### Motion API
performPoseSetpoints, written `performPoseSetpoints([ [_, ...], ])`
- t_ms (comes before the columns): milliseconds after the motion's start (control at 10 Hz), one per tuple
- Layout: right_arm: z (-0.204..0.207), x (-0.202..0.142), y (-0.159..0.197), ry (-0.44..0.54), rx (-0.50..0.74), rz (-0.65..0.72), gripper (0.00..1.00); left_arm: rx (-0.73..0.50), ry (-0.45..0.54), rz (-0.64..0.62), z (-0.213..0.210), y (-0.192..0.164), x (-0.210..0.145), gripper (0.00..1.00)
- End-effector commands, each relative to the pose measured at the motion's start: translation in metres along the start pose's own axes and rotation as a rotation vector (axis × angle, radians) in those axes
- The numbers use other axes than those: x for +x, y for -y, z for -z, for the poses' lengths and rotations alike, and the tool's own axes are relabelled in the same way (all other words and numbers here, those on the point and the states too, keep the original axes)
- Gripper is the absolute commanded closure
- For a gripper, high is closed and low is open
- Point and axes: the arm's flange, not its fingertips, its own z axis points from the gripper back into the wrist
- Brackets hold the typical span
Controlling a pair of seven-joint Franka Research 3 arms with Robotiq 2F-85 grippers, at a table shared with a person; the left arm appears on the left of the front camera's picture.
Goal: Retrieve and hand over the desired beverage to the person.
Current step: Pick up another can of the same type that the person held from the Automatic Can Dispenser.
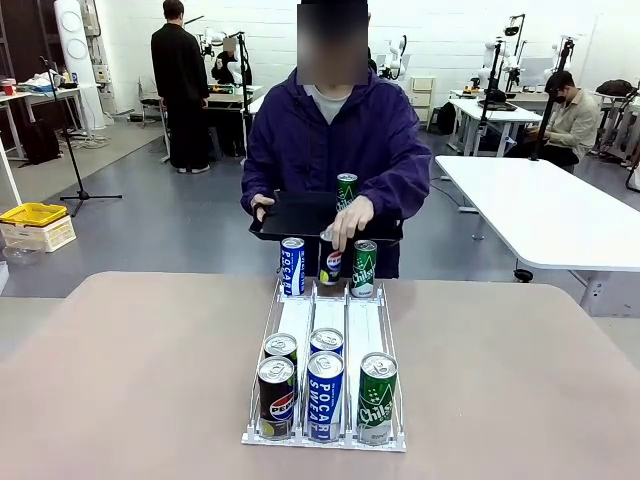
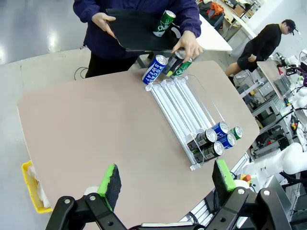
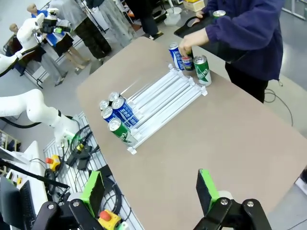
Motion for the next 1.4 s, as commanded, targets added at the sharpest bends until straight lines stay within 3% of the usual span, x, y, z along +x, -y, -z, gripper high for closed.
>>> performPoseSetpoints([
  [0, 0.0026, 0.0018, 0.0016, 0.029, 0.021, -0.020, 0.00, -0.014, 0.015, 0.016, 0.0002, -0.0010, -0.0011, 0.00],
  [1300, 0.0026, 0.0018, 0.0016, 0.029, 0.021, -0.020, 0.00, -0.014, 0.015, 0.016, 0.0002, -0.0010, -0.0011, 0.00],
])
